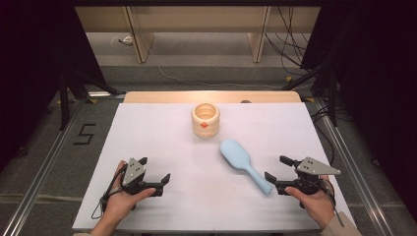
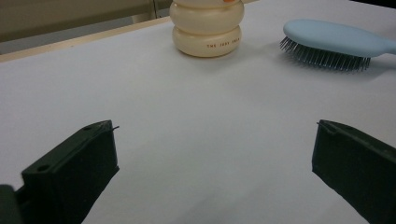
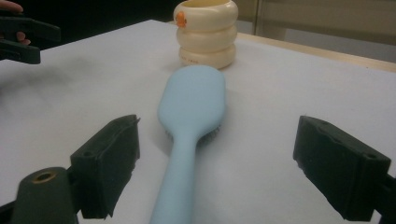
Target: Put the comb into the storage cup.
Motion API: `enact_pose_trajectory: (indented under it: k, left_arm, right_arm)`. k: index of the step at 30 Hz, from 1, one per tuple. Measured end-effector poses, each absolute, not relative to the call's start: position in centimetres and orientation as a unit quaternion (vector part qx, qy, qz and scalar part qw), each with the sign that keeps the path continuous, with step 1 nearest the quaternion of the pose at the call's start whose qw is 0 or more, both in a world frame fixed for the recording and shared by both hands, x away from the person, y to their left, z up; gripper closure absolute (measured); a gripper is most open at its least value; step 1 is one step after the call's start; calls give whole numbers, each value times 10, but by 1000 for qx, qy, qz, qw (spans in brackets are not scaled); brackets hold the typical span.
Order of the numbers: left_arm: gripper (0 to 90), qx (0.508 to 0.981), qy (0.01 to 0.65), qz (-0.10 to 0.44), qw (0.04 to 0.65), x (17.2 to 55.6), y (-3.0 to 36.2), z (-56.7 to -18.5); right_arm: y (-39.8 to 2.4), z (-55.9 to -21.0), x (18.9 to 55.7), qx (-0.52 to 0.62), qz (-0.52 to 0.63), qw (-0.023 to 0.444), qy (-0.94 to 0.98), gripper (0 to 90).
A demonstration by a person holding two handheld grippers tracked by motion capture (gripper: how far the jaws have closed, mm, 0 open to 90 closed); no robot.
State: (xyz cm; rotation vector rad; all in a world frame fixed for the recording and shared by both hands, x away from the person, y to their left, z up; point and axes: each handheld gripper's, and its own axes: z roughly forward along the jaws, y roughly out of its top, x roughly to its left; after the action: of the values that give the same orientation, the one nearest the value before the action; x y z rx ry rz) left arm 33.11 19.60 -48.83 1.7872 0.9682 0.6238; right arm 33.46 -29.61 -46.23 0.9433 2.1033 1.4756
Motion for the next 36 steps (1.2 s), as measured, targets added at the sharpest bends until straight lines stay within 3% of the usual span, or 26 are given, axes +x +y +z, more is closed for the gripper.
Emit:
enact_pose_trajectory:
  k: [13, 18, 21, 24, 25, 27, 36]
  left_arm:
    - [0, 733, 400, 259, 486, 330, 197, -488]
    - [0, 733, 401, 257, 485, 331, 196, -489]
    - [0, 732, 403, 257, 486, 331, 196, -489]
    - [0, 733, 404, 256, 484, 331, 196, -489]
    - [0, 733, 404, 256, 484, 331, 196, -489]
    - [0, 733, 403, 256, 484, 331, 196, -489]
    - [0, 733, 404, 255, 485, 332, 195, -490]
  right_arm:
    - [-297, -461, 336, 347, 518, 209, 753, 171]
    - [-298, -456, 340, 358, 512, 227, 747, 403]
    - [-300, -453, 343, 374, 493, 229, 752, 591]
    - [-301, -455, 349, 396, 458, 202, 770, 815]
    - [-301, -455, 349, 396, 458, 202, 770, 815]
    - [-299, -458, 353, 404, 425, 185, 789, 900]
    - [-282, -461, 361, 408, 350, 140, 831, 900]
